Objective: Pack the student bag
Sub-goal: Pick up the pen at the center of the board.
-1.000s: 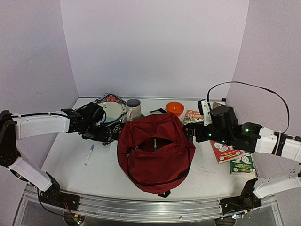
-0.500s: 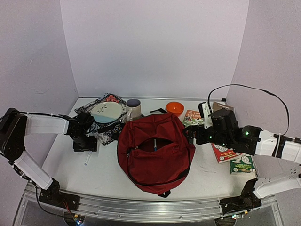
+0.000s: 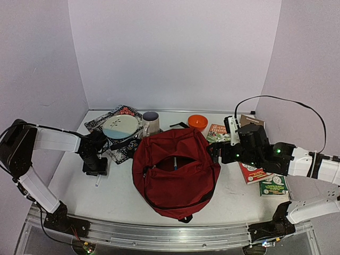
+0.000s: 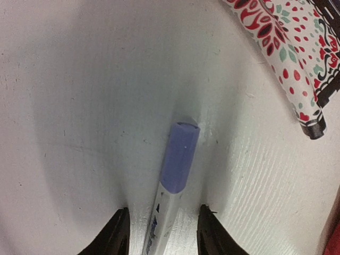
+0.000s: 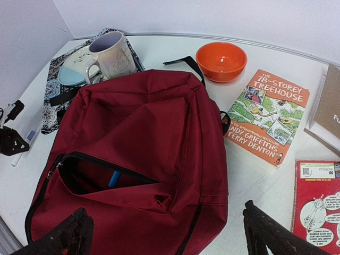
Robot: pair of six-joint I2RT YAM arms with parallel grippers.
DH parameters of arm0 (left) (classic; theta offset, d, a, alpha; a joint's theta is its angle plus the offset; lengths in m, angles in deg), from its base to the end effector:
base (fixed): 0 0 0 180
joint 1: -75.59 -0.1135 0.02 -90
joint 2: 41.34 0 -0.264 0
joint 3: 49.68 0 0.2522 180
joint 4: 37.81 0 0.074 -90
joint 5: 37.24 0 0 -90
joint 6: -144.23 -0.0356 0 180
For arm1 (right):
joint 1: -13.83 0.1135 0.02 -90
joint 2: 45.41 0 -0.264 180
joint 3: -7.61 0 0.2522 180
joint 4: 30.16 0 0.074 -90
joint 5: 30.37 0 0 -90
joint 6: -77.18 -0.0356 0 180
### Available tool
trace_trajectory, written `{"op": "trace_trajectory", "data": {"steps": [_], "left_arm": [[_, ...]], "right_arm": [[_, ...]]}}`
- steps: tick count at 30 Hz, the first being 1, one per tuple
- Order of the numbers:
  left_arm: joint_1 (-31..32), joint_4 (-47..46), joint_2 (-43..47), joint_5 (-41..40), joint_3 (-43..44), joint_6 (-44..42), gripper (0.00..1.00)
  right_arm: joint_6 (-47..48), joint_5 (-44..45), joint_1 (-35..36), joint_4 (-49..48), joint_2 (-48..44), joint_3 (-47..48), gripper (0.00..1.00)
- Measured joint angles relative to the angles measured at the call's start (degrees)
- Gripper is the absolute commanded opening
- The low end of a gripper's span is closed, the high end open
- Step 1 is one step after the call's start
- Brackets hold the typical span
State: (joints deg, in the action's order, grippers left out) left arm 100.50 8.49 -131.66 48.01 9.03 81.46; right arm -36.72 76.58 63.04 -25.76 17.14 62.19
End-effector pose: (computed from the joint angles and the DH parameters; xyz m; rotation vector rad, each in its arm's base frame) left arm 0.2363 -0.1065 0.1383 -0.0718 2.9149 -0.0271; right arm 0.1735 0.1852 0.2897 -0.1850 1.8152 0.6512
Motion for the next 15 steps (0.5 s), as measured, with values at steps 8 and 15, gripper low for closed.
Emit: {"op": "trace_trajectory", "data": {"steps": [8,15], "left_arm": [[1.5,-0.1,-0.6,-0.6,0.4,0.5,0.09],[4.3,-0.1,-0.1,-1.5,0.3,1.5,0.00]], "right_arm": [[0.0,0.4,0.0,-0.1,0.0,0.0,0.98],[0.0,0.5,0.0,-0.1,0.3,0.0,0.98]]}}
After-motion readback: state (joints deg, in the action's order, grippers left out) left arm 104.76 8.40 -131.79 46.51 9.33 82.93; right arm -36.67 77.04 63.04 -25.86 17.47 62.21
